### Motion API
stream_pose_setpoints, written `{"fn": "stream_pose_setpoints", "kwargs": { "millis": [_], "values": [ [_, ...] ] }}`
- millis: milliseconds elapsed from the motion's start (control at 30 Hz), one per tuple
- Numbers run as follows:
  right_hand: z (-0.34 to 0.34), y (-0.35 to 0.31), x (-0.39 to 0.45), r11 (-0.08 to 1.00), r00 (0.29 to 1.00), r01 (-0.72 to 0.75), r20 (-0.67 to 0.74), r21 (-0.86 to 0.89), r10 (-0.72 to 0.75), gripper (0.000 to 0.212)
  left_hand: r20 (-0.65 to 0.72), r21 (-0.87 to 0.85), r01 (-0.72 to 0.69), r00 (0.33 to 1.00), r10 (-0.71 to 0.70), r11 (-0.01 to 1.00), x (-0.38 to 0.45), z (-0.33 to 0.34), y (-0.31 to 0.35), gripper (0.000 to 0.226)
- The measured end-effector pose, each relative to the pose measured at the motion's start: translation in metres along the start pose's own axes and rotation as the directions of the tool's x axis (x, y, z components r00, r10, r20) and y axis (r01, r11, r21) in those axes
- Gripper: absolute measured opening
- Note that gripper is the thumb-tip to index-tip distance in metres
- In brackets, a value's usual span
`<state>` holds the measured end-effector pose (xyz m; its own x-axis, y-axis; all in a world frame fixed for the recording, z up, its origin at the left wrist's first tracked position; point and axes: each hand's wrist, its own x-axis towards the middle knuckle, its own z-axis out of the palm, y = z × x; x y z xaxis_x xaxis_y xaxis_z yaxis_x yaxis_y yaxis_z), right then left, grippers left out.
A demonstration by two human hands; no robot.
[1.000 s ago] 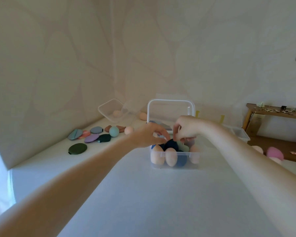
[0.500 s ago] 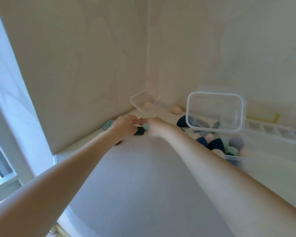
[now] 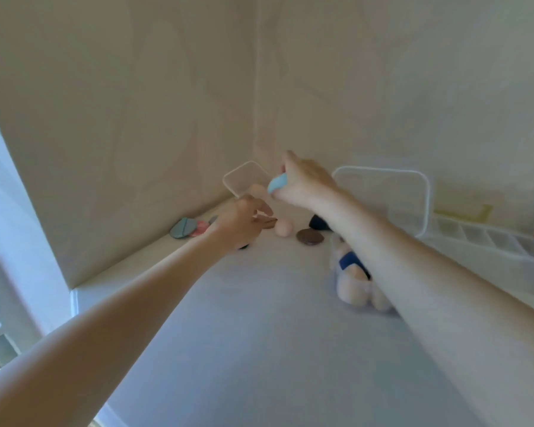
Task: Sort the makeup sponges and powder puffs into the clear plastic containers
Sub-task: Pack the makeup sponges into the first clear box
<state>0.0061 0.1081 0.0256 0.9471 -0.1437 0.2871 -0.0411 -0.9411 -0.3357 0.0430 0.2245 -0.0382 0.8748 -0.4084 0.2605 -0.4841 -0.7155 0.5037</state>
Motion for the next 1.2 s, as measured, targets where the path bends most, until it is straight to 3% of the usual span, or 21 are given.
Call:
{"fn": "stream_pose_setpoints", "kwargs": {
  "millis": [133,233,367,467,500,600,800,1033,1200],
  "values": [
    [-0.060,0.050,-0.029,0.984,0.981,-0.149,0.137,0.095,0.135,0.023,0.000,-0.070,-0.205,0.979,0.206,0.976,-0.004,0.011,0.054,0.033],
    [-0.083,0.096,-0.054,0.965,0.963,-0.233,0.169,0.121,0.211,0.028,0.042,-0.132,-0.306,0.949,0.314,0.943,-0.005,0.026,0.092,0.029],
    [-0.100,0.145,-0.088,0.883,0.916,-0.357,0.298,0.303,0.268,0.029,0.219,-0.239,-0.339,0.894,0.391,0.910,-0.015,0.048,0.133,0.026],
    [-0.106,0.161,-0.110,0.791,0.840,-0.454,0.493,0.411,0.226,0.007,0.388,-0.187,-0.383,0.817,0.426,0.905,-0.025,0.055,0.153,0.022],
    [-0.104,0.164,-0.113,0.785,0.824,-0.462,0.528,0.414,0.207,0.010,0.428,-0.155,-0.383,0.805,0.412,0.910,-0.024,0.058,0.154,0.021],
    [-0.096,0.172,-0.114,0.828,0.789,-0.438,0.591,0.350,0.168,0.032,0.523,-0.072,-0.353,0.783,0.337,0.933,-0.023,0.064,0.151,0.019],
    [-0.085,0.171,-0.101,0.846,0.747,-0.426,0.653,0.321,0.128,0.023,0.638,0.062,-0.428,0.711,0.294,0.902,-0.027,0.064,0.152,0.031],
    [-0.074,0.148,-0.084,0.954,0.665,-0.286,0.698,-0.089,0.265,0.031,0.690,0.123,-0.467,0.674,0.262,0.876,-0.006,0.075,0.139,0.039],
    [-0.070,0.147,-0.077,0.947,0.648,-0.235,0.692,-0.217,0.319,0.035,0.682,0.128,-0.455,0.686,0.254,0.881,-0.002,0.075,0.137,0.042]
  ]
}}
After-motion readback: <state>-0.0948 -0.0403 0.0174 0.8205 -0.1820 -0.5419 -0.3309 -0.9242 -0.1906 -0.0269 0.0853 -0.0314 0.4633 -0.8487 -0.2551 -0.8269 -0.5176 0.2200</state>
